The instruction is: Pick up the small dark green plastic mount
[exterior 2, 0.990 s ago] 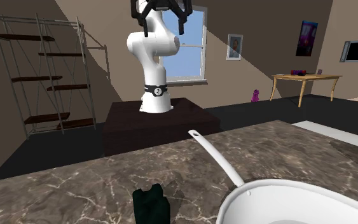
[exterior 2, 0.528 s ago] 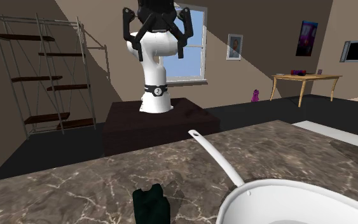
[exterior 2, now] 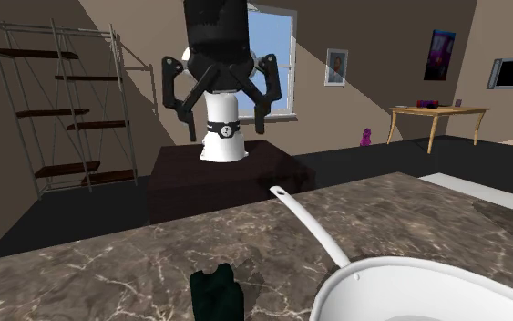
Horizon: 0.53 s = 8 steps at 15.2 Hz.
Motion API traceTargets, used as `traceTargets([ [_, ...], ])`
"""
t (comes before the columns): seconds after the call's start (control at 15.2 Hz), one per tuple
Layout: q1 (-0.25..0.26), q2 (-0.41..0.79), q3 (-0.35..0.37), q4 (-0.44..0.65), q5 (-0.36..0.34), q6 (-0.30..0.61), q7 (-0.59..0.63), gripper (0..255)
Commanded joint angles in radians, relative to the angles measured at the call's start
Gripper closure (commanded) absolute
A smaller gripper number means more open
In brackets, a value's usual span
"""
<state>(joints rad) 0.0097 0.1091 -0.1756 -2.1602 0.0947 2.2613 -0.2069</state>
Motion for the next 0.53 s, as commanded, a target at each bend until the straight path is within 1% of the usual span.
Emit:
traceTargets([
  [0.0, -0.005, 0.084, 0.000, 0.065, 0.015, 0.022, -0.018, 0],
  [0.46, -0.036, 0.358, 0.013, 0.307, 0.053, 0.064, -0.063, 0],
])
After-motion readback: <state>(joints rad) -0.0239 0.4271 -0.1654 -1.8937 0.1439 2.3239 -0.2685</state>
